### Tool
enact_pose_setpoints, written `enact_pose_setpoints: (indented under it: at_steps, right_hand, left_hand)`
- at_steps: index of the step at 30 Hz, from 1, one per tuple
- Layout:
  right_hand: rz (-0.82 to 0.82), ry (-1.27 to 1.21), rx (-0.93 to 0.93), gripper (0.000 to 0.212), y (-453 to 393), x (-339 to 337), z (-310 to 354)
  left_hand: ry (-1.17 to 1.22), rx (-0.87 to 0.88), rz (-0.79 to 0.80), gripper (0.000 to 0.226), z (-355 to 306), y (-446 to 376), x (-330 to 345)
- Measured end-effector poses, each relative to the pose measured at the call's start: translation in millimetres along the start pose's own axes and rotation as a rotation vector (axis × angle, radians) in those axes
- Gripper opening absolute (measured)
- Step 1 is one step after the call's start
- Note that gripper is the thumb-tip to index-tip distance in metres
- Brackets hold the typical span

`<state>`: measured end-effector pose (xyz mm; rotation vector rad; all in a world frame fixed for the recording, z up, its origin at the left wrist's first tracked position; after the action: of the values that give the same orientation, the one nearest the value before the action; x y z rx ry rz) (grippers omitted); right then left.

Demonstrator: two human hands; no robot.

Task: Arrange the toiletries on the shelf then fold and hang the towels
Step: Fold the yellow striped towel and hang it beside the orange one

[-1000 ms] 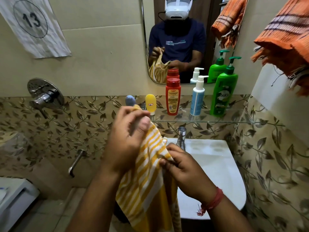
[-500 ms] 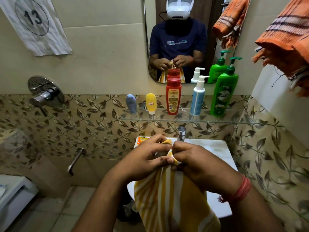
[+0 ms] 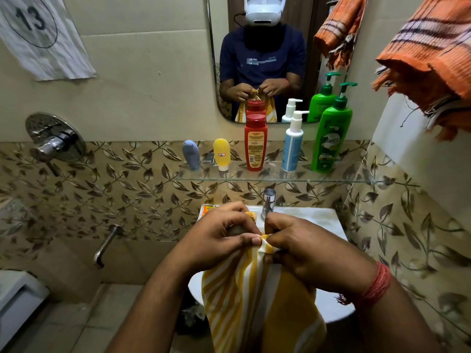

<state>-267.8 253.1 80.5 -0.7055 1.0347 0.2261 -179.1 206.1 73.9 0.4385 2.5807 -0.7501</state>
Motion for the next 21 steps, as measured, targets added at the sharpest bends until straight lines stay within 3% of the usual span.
enact_pose_setpoints:
  at_steps: [4, 8, 11, 14, 17, 21]
  right_hand:
    - [-0.028, 0.008, 0.016, 0.015, -0.7, -4.7, 0.4]
    - [-0.006, 0.004, 0.018, 0.011, -0.4, -0.7, 1.4]
    - [-0.002, -0.005, 0.022, 0.022, -0.7, 1.4, 0.3]
    - [-0.004, -0.013, 0.016, 0.014, -0.7, 4.8, -2.0]
    - [-0.052, -0.142, 0.029, 0.014, -0.2, 2.3, -5.2]
    - [-0.015, -0.443, 0.248, 0.042, 13.1, 10.9, -36.3]
  left_hand:
    - [-0.006, 0.021, -0.03, 0.009, -1.5, -0.6, -4.4]
    - [-0.026, -0.008, 0.098, 0.029, 1.6, 2.7, 8.6]
    - [-0.058, 0.014, 0.141, 0.017, -0.5, 3.2, 11.2]
    - [-0.061, 0.026, 0.153, 0.012, -5.2, 2.9, 9.7]
    - [-0.004, 0.037, 0.079, 0.017, -15.1, -1.4, -2.6]
    - [0.004, 0.028, -0.122, 0.016, -18.4, -8.4, -35.8]
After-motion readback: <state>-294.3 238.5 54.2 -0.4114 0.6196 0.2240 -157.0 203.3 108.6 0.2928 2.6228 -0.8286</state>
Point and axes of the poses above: each hand's wrist, its own y-axis away from the middle knuckle, its own x-axis out of the palm, z = x × y, the point moved 10 cm from there along -y, towards the middle knuckle, and after that the axes turned 15 degrees about -z, right-handed, at the moved point
